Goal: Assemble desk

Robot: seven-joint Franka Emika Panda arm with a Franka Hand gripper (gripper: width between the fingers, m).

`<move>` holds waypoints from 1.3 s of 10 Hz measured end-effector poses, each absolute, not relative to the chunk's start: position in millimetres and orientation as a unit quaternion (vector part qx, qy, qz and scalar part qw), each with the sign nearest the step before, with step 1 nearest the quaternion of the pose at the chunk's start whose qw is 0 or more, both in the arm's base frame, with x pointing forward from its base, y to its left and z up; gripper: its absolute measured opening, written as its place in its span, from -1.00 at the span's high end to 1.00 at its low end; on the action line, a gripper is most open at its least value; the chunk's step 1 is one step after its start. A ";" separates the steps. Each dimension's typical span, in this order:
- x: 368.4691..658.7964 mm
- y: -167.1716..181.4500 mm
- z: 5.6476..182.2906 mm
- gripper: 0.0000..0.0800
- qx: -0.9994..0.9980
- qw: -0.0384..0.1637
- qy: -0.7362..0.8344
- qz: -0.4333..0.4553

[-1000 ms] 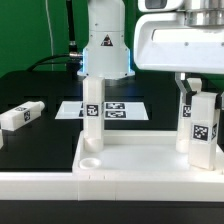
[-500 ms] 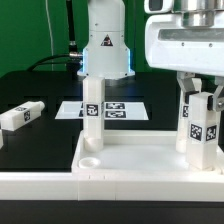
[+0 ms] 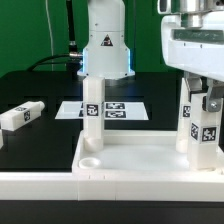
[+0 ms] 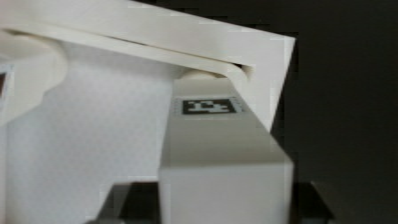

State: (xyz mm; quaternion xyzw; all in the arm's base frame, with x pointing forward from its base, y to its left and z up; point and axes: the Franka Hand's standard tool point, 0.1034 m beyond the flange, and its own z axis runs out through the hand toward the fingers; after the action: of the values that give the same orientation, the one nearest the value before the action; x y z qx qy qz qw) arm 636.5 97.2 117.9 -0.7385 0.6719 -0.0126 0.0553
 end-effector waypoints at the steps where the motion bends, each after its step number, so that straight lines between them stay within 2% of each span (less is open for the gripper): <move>1: 636.3 98.5 117.9 0.27 -0.714 0.056 0.698 -0.008; 3: 636.1 99.0 117.7 0.27 -0.692 0.058 0.719 -0.005; 4: 636.3 99.0 117.6 0.08 -0.696 0.058 0.716 -0.006; 5: 636.2 99.0 117.5 -0.26 -0.709 0.058 0.702 -0.007; 6: 636.1 98.2 116.8 -0.26 -0.723 0.057 0.689 -0.008; 7: 635.6 97.4 116.2 -0.54 -0.742 0.054 0.668 -0.009; 8: 633.8 98.2 116.0 -0.60 -0.777 0.041 0.628 -0.008; 9: 635.1 99.3 116.4 -0.60 -0.807 0.042 0.589 -0.012; 11: 634.7 104.5 118.6 -0.62 -0.859 0.028 0.512 -0.015; 13: 635.1 106.9 118.6 -0.62 -0.896 0.028 0.442 -0.019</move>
Offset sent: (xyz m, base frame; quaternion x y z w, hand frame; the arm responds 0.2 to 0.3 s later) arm 0.0000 0.0000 0.0000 0.0000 0.0000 0.0000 1.0000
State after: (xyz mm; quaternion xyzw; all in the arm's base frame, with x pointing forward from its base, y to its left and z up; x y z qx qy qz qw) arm 635.1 106.9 118.6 -0.8962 0.4424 -0.0191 0.0278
